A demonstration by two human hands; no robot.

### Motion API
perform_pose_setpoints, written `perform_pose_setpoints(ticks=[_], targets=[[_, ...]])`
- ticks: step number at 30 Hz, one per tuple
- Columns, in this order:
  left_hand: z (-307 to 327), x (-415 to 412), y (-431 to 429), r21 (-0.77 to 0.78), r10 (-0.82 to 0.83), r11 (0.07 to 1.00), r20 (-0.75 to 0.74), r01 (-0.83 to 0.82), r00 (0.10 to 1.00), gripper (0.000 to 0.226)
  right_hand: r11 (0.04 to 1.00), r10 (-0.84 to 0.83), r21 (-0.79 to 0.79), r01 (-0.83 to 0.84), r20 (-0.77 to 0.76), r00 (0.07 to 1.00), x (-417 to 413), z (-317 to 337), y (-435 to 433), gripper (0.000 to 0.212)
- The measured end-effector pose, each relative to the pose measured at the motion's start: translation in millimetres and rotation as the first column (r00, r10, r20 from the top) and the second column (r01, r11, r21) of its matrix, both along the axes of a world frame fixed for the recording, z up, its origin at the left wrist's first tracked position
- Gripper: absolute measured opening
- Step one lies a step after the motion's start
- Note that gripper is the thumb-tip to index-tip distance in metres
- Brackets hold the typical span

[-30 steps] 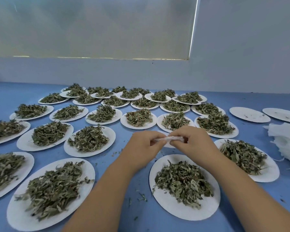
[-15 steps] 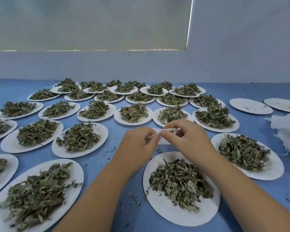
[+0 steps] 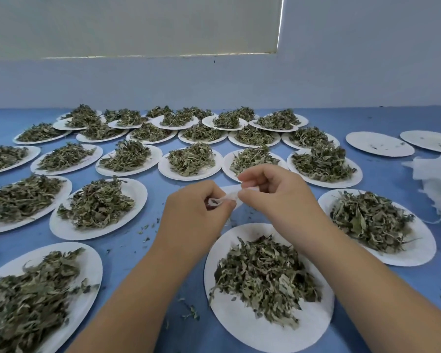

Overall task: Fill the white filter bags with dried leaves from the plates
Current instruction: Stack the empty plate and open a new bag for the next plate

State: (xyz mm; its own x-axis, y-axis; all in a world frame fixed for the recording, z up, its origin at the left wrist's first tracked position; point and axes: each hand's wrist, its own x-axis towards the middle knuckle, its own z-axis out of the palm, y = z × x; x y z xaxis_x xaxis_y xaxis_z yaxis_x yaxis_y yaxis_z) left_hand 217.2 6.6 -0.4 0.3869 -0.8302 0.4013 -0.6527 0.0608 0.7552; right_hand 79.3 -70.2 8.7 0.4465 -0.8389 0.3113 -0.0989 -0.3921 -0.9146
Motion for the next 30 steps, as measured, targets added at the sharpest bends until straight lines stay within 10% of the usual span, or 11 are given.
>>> perform_pose_setpoints(ticks=[7, 17, 30], targets=[[1.9, -4.1, 1.0, 0.025, -0.008, 1.000, -0.086, 0.010, 0.996, 0.021, 0.997, 0.045, 0.058, -0.042, -0.052, 0.998, -4.5, 3.1, 0.7, 0.040], [-0.1, -11.4, 0.3, -0.005, -0.074, 0.997, 0.018, 0.074, 0.997, 0.022, 0.998, -0.037, 0.043, 0.039, -0.051, 0.998, -3.5, 2.8, 3.7, 0.012], [1.5, -11.2, 0.3, -0.044, 0.006, 0.999, -0.027, -0.007, 1.000, 0.017, 0.994, -0.028, -0.112, 0.003, -0.221, 0.975, -6.4, 2.6, 2.2, 0.048]])
